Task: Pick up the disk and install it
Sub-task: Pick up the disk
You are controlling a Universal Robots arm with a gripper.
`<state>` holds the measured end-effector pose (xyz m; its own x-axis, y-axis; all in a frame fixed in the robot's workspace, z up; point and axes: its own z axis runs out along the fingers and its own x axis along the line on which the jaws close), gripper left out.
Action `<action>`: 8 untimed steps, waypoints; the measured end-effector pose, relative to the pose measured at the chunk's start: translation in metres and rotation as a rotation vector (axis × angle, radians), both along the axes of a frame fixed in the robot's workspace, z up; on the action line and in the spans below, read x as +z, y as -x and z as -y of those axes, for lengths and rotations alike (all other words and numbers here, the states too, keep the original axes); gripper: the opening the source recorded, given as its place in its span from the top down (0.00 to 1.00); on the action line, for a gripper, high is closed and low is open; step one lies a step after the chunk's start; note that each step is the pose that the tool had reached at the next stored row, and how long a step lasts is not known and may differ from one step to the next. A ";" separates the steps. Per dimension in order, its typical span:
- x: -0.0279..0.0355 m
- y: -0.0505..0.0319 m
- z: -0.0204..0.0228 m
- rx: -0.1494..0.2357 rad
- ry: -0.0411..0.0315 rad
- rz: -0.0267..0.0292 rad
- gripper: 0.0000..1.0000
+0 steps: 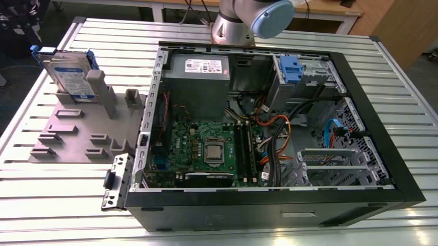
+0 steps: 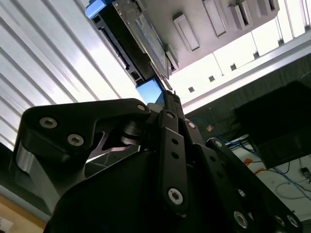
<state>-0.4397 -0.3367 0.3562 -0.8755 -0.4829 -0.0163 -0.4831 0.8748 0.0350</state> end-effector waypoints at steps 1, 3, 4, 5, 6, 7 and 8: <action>0.0000 0.0000 0.0000 0.012 0.0000 0.0000 0.89; 0.0000 0.0000 0.0000 0.037 0.0000 0.0000 0.89; 0.0000 0.0000 0.0000 0.052 0.0000 0.0000 0.89; 0.0000 0.0000 0.0000 0.067 0.0000 0.0001 0.89; -0.0001 0.0000 0.0000 0.081 0.0000 0.0001 0.89; 0.0000 0.0000 0.0000 0.094 0.0000 0.0001 0.89; 0.0000 0.0000 0.0000 0.103 0.0000 0.0001 0.89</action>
